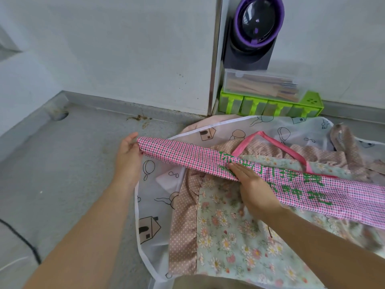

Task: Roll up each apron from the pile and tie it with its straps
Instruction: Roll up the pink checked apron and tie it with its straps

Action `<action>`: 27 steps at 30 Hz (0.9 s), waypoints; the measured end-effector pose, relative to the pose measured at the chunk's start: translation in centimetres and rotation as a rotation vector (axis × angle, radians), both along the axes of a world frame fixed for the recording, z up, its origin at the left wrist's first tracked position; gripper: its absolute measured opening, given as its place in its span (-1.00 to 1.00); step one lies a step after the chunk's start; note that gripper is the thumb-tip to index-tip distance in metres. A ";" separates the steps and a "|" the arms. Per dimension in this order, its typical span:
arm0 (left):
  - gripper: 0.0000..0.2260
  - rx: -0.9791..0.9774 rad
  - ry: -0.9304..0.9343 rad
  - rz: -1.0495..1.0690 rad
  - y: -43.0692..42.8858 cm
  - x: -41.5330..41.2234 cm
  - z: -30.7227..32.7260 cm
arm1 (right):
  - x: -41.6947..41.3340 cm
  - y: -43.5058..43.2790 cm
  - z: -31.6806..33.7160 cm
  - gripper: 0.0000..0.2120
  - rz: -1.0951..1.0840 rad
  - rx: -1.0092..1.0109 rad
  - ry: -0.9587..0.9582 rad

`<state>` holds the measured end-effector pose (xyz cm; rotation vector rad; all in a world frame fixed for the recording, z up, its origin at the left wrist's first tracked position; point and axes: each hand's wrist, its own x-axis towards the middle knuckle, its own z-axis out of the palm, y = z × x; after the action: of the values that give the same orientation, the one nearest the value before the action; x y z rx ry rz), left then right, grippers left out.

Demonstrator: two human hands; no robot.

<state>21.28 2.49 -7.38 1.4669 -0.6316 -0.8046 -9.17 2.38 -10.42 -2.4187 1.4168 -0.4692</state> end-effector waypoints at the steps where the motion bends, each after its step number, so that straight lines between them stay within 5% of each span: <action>1: -0.71 0.015 -0.092 -0.003 0.0 0.0 0.0 | -0.1 0.0 0.0 -0.44 -0.007 0.008 -0.008; 12: -0.69 0.067 -0.250 -0.044 2.4 0.0 -2.2 | -0.3 -0.3 0.2 -0.48 -0.063 0.091 -0.052; 16: -0.72 0.072 -0.186 0.131 2.5 0.8 -1.9 | -0.4 0.0 0.1 -0.46 -0.017 0.080 -0.029; 21: -0.79 0.139 -0.375 0.379 3.6 -1.4 0.0 | -0.6 1.0 -1.7 -0.46 0.059 0.034 0.096; 23: -0.84 0.205 -0.190 0.351 4.5 -3.9 -0.4 | -0.4 1.3 -2.0 -0.47 0.069 0.031 0.152; 27: -0.94 0.458 0.488 0.348 6.4 -9.0 -1.2 | 0.0 1.5 -1.6 -0.45 0.074 0.061 0.231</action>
<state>12.24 8.92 -8.57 1.6421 0.1892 -1.0204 -9.21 3.85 -12.05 -2.5303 1.4006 -0.1306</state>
